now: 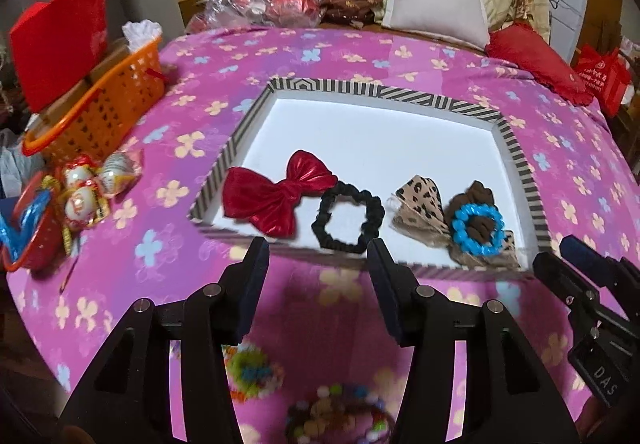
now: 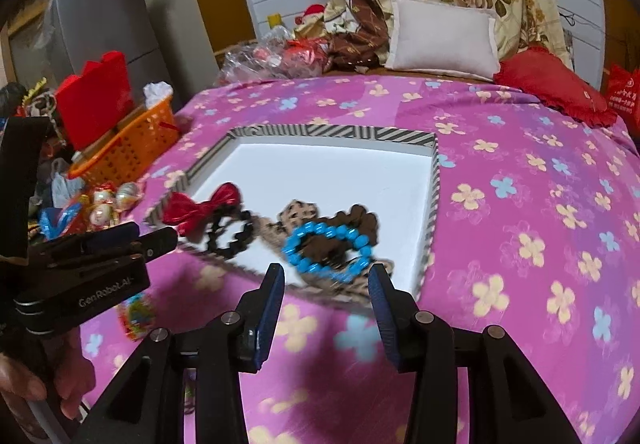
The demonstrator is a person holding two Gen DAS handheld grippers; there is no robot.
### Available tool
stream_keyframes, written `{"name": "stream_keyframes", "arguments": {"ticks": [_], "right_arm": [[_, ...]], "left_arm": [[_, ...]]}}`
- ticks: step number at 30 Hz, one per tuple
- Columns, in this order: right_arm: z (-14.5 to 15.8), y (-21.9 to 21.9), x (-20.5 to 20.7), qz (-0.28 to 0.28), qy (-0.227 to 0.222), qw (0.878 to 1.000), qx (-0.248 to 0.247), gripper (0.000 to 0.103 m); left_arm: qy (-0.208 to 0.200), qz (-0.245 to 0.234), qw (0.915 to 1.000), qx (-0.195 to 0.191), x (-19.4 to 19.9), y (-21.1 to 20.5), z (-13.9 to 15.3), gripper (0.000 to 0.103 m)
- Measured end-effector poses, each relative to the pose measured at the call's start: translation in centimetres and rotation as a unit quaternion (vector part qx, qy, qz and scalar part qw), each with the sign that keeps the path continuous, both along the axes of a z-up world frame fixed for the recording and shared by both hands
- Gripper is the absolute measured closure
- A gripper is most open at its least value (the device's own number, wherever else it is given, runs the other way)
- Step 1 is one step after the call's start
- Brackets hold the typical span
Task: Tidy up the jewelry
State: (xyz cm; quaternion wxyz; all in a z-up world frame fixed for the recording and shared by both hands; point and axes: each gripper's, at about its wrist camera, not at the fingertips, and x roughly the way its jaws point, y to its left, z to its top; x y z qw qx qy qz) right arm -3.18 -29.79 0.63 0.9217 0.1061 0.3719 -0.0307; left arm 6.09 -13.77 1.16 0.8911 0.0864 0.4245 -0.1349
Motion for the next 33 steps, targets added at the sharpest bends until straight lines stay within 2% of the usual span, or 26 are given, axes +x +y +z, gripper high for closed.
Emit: {"name": "stream_keyframes", "arguments": {"ticks": [2,6,12,22,25,33], "right_arm": [[0.3,0.8,-1.0,-0.002,-0.004,1.0,0.003,0.059],[0.7,2.1,-2.3,-0.002,-0.011,1.0,0.005,0.046],[1.6,3.7,-4.0,0.003,-0.023,1.0,0.007,0.045],[2.5,5.3,-5.7,0.004,-0.028,1.0,0.006,0.044],[2.8,5.7,-6.1,0.004,-0.032,0.999,0.005,0.035],[3.0,6.7,-6.5,0.012,-0.032,0.999,-0.005,0.034]], "left_arm": [[-0.005,0.003,1.0,-0.002,-0.8,0.6,0.3,0.051],[-0.021,0.01,0.9997,0.001,-2.8,1.8,1.0,0.05],[-0.042,0.021,0.9989,0.005,-5.4,3.3,1.6,0.05],[-0.051,0.044,0.9977,-0.008,-8.3,5.2,2.3,0.05],[-0.051,0.049,0.9974,-0.016,-8.8,5.6,2.6,0.05],[-0.062,0.055,0.9964,-0.014,-9.6,6.3,3.1,0.05]]}}
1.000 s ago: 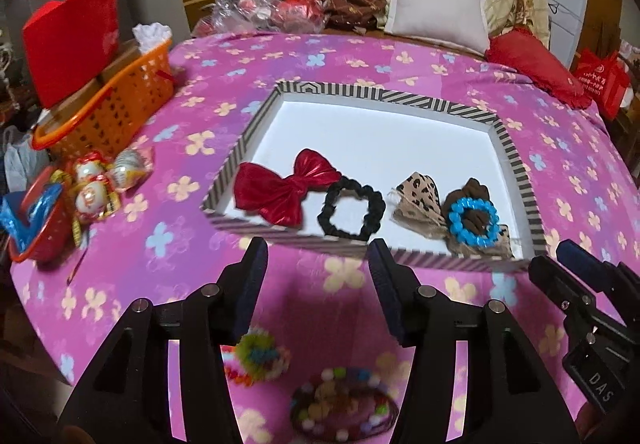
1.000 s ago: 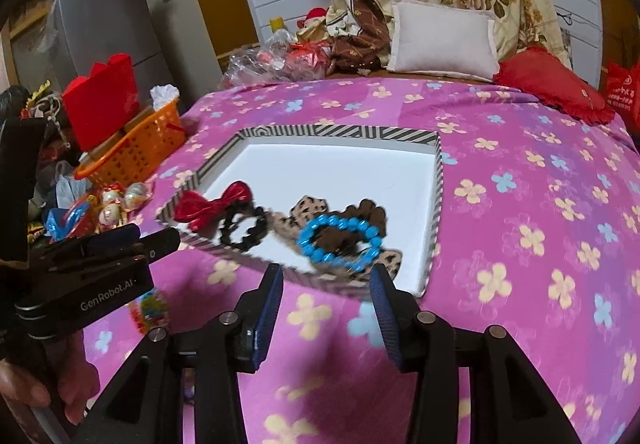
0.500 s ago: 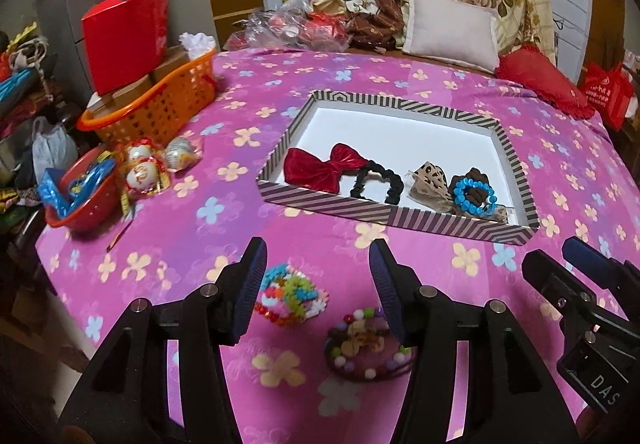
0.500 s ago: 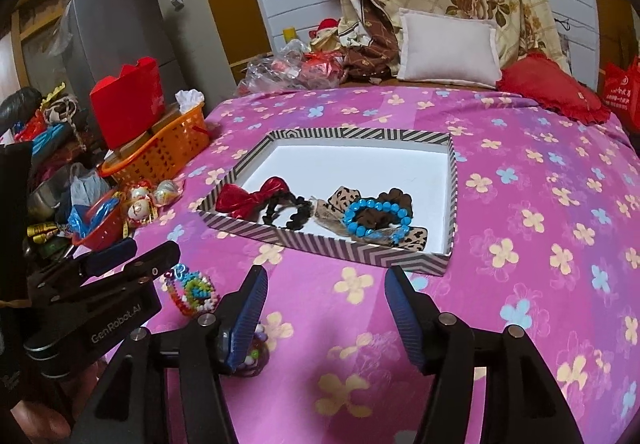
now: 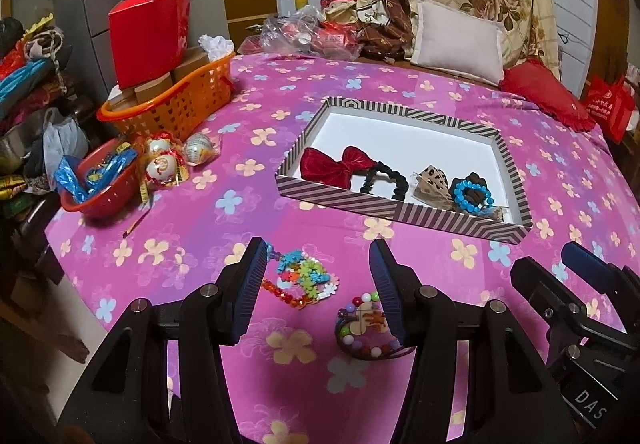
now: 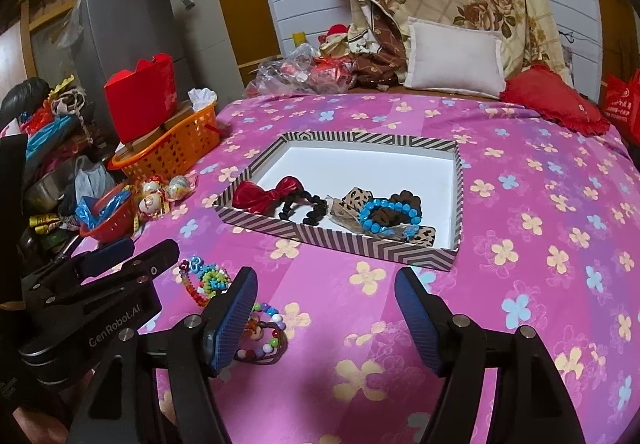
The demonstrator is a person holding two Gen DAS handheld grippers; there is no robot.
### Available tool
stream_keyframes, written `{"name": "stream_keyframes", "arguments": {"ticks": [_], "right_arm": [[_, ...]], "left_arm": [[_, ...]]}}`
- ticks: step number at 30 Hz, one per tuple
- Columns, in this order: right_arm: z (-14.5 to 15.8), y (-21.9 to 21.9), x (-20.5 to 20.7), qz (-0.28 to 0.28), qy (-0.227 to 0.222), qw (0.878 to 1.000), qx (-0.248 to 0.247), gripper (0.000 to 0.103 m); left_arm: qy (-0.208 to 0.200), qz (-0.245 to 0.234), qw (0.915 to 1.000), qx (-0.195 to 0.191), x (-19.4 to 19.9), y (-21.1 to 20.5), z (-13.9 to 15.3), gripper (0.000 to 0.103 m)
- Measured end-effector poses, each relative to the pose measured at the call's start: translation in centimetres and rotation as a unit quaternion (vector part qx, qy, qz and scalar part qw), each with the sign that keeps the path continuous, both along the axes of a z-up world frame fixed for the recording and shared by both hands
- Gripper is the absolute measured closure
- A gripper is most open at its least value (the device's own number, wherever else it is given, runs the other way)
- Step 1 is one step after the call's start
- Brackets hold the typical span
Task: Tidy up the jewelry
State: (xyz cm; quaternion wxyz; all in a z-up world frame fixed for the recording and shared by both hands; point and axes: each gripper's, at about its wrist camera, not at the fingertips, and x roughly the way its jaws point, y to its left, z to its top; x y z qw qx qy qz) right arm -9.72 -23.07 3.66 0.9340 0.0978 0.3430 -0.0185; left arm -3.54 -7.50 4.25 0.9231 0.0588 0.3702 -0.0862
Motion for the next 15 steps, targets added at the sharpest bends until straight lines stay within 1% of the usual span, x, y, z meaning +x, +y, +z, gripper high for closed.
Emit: {"name": "stream_keyframes", "arguments": {"ticks": [15], "right_arm": [[-0.63,0.83,0.13,0.007,0.013,1.0,-0.005,0.034]], "left_arm": [[-0.002,0.006,1.0,0.005,-0.46,0.88,-0.24,0.05]]}}
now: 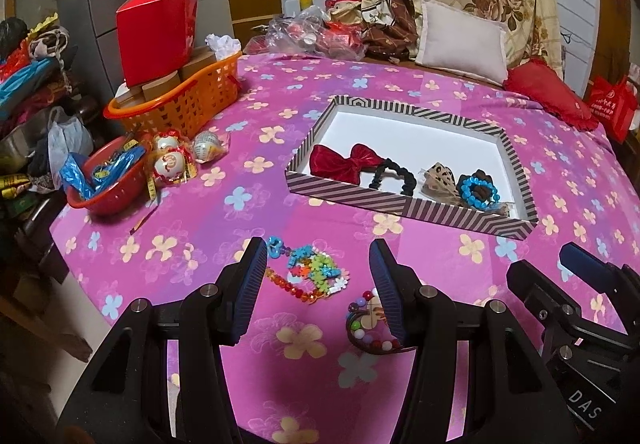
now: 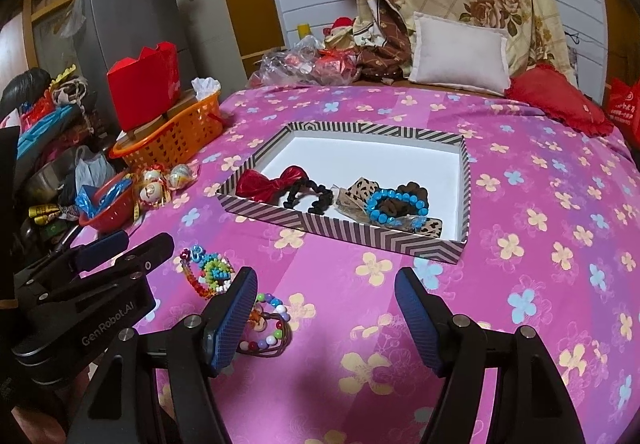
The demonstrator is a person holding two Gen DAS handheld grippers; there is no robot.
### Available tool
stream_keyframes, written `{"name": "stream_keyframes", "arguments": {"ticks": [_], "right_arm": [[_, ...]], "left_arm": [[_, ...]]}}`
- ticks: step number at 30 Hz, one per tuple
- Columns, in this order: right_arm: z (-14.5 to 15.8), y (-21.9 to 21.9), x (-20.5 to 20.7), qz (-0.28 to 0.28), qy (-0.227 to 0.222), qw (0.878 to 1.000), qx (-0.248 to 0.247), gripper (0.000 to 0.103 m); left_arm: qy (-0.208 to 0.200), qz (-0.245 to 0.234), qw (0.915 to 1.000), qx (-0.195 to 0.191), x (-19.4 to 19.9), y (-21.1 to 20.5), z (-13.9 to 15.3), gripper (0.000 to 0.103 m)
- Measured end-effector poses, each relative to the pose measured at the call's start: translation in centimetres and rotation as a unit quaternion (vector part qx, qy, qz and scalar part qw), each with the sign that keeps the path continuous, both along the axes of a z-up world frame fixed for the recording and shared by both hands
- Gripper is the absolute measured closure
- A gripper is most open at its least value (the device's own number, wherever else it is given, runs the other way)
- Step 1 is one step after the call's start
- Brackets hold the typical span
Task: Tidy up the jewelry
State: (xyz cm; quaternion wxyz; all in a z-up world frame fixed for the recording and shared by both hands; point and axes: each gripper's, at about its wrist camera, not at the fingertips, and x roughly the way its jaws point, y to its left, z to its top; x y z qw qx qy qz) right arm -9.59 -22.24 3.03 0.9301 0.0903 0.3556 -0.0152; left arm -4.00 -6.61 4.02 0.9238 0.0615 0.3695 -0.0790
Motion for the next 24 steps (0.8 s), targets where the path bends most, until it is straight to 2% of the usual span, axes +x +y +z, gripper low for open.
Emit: {"name": "stream_keyframes", "arguments": {"ticks": [5,24], "right_arm": [[-0.1,-0.1,0.0,-0.002,0.002,1.0,0.003,0.031],[-1.3,0.0,0.3,0.0,0.018,1.0,0.002,0.031]], "left_arm": [[0.003,0.003,1.0,0.001,0.2,0.0,-0.3,0.05],[0.016,0.01,0.9998,0.005,0.6,0.5,-1.6,0.05]]}}
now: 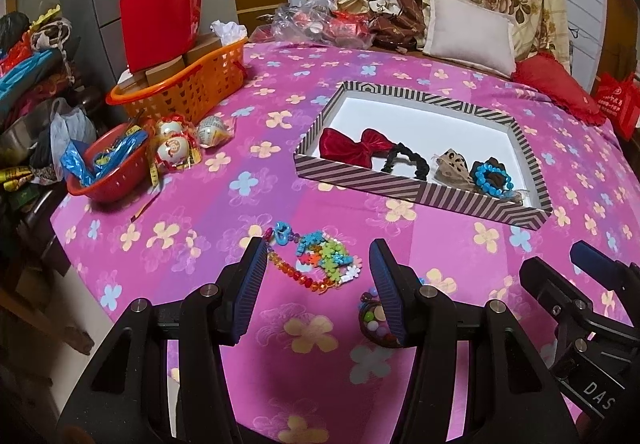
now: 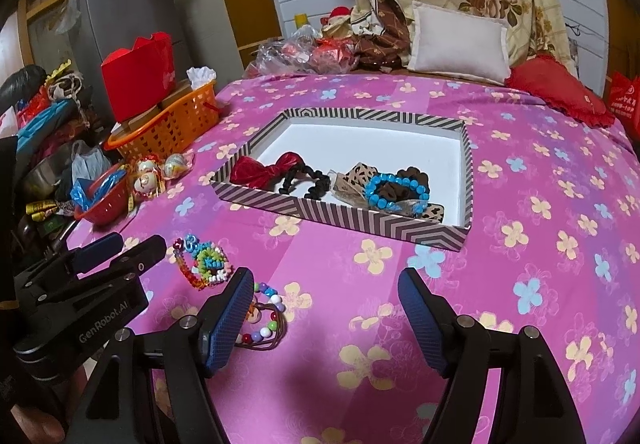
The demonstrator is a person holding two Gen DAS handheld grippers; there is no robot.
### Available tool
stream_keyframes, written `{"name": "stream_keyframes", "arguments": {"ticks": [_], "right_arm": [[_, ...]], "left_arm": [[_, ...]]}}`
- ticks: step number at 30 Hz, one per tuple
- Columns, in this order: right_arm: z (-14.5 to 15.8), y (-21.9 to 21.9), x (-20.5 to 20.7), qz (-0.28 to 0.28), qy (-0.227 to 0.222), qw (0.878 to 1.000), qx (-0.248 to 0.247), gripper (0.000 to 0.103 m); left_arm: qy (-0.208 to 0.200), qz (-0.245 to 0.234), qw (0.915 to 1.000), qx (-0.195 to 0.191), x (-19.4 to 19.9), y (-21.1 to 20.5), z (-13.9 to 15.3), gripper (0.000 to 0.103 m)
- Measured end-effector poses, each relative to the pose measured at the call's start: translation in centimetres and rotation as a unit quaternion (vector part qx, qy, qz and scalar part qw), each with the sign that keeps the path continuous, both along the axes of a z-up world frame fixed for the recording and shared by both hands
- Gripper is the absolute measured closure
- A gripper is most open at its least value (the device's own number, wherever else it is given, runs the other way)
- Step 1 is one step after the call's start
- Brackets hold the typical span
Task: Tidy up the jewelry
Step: 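Grasp the green-blue flower bracelet with the left gripper while the right lowers toward the pastel bead bracelet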
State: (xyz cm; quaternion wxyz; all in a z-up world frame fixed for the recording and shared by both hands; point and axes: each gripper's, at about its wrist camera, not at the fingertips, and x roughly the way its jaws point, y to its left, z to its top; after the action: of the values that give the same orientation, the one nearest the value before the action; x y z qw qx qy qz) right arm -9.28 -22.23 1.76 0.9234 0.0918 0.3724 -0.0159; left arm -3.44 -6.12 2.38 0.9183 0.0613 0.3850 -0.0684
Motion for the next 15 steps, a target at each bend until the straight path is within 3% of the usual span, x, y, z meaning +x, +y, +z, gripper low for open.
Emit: {"name": "stream_keyframes", "arguments": {"ticks": [6,15], "right_arm": [[-0.5,0.2,0.1,0.005,0.008,1.0,-0.003,0.031],[-2.2,0.5,0.6,0.031,0.028,0.999,0.006,0.031]], "left_arm": [[0.018,0.002,0.9998,-0.011,0.5,1.2,-0.7,0.05],[0.066,0.041,0.9962,-0.041,2.4,6.5,-2.8,0.05]]}}
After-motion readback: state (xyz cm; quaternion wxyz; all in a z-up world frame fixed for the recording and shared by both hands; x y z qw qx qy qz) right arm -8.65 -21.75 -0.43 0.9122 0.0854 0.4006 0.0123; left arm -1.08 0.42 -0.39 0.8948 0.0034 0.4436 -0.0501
